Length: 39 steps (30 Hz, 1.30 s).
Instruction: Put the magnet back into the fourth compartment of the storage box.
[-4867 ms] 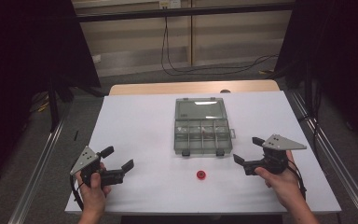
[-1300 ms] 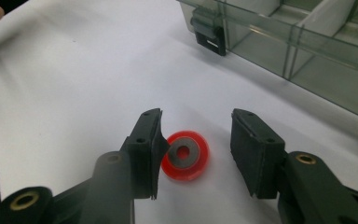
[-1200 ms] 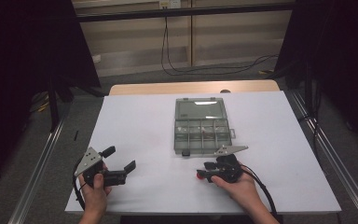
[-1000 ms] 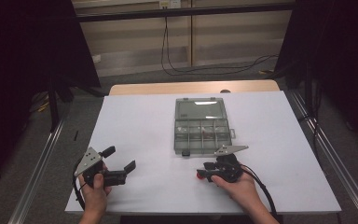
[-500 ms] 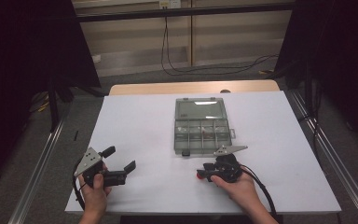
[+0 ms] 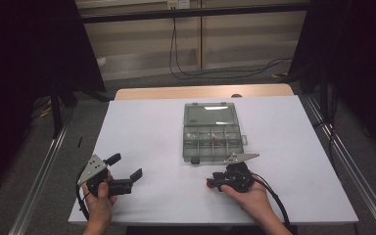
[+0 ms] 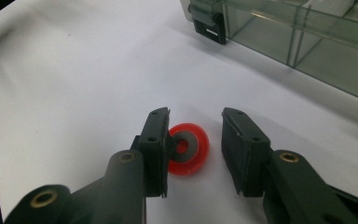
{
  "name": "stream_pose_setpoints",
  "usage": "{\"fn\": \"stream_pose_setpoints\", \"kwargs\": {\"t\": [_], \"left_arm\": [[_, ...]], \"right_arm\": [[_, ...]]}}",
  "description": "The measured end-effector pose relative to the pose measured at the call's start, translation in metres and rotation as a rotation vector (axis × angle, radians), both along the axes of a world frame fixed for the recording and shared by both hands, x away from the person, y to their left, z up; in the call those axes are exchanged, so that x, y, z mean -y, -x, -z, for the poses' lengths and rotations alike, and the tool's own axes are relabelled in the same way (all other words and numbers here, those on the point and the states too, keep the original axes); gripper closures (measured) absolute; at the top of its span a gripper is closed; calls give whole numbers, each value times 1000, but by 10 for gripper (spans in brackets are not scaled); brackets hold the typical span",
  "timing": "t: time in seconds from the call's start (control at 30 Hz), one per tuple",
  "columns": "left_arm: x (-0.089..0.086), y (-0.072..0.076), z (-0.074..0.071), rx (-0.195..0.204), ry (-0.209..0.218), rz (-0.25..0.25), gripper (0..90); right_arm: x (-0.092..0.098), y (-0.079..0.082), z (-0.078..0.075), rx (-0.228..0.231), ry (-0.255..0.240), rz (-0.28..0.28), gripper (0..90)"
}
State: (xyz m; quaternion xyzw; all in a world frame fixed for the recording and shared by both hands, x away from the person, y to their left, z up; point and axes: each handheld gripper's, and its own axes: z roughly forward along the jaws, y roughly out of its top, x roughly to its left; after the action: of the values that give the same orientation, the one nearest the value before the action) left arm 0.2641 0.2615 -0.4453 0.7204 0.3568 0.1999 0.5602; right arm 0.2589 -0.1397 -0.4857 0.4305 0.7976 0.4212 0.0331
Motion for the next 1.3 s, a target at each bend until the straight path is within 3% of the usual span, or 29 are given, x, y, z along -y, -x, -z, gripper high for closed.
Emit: {"fn": "stream_pose_setpoints", "kwargs": {"t": [0.6, 0.77, 0.9, 0.97, 1.3], "left_arm": [[2, 1, 0, -5, 0, -1, 0], [1, 0, 1, -6, -5, 0, 0], [1, 0, 1, -4, -4, 3, 0], [1, 0, 1, -4, -2, 3, 0], [1, 0, 1, -4, -4, 3, 0]], "right_arm": [[-4, 2, 0, -41, -14, -18, 726], [-6, 3, -1, -22, 6, -33, 748], [-6, 3, -1, -29, -4, -51, 779], [-4, 3, -2, -31, -37, -75, 832], [-8, 6, -7, 17, -2, -97, 837]]}}
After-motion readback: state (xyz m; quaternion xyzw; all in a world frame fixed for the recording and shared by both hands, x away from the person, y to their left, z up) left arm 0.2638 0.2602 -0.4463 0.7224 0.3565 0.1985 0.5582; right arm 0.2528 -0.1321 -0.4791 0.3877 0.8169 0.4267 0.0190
